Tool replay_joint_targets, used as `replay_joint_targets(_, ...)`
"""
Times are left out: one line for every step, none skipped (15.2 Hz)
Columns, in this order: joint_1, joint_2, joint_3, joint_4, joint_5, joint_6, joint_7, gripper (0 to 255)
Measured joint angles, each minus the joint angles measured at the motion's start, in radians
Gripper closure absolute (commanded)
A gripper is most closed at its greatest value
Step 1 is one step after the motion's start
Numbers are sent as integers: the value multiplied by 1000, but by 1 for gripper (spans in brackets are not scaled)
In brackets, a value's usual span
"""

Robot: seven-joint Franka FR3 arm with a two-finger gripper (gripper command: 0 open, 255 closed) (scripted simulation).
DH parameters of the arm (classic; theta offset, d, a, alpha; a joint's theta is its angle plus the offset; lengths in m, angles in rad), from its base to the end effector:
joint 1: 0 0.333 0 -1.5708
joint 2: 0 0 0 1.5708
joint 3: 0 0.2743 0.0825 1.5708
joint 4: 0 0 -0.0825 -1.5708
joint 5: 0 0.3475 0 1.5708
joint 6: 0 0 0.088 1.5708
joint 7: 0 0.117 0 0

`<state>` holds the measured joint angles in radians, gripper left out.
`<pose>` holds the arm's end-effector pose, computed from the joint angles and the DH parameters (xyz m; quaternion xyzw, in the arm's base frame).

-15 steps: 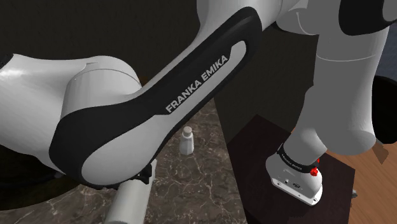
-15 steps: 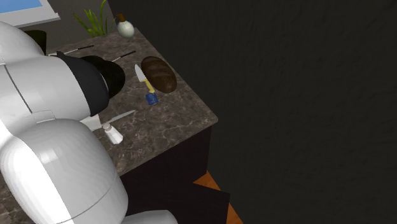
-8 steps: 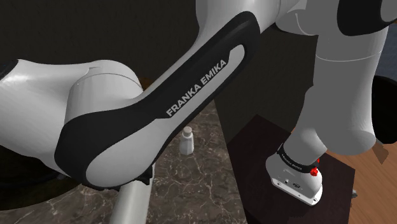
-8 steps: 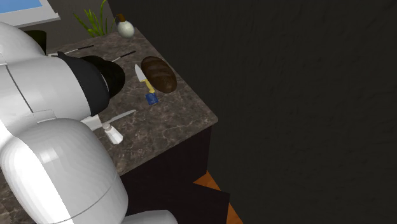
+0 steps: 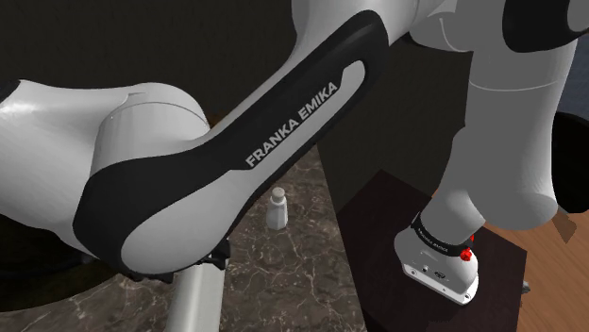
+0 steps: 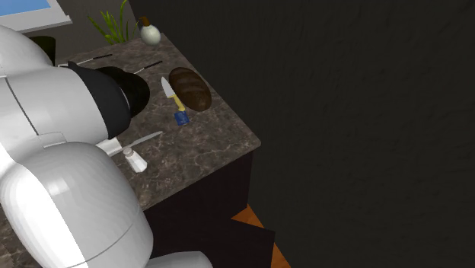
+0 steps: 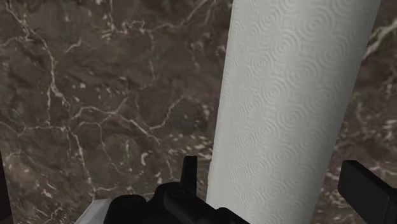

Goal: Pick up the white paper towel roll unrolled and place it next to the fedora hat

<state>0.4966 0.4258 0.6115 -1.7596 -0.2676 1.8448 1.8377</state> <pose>0.2922 0.4875 0.3133 0.9425 -0.3094 -0.0108 0.1259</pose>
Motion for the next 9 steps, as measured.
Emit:
replay_joint_targets(5,1,2,24,2,-22,0,0)
replay_joint_targets(9,2,3,57,4,-53,-4,0)
replay_joint_targets(11,-6,7,78,11,-81,-6,0)
replay_joint_targets(12,-6,7,91,11,-94,-8,0)
replay_joint_targets(13,-4,7,100,11,-101,-9,0)
replay_joint_targets(14,-4,7,104,11,-105,-9,0)
replay_joint_targets(14,-4,7,106,11,-107,-9,0)
replay_joint_targets(14,-4,8,107,11,-108,-9,0)
replay_joint_targets(14,-4,8,107,12,-108,-9,0)
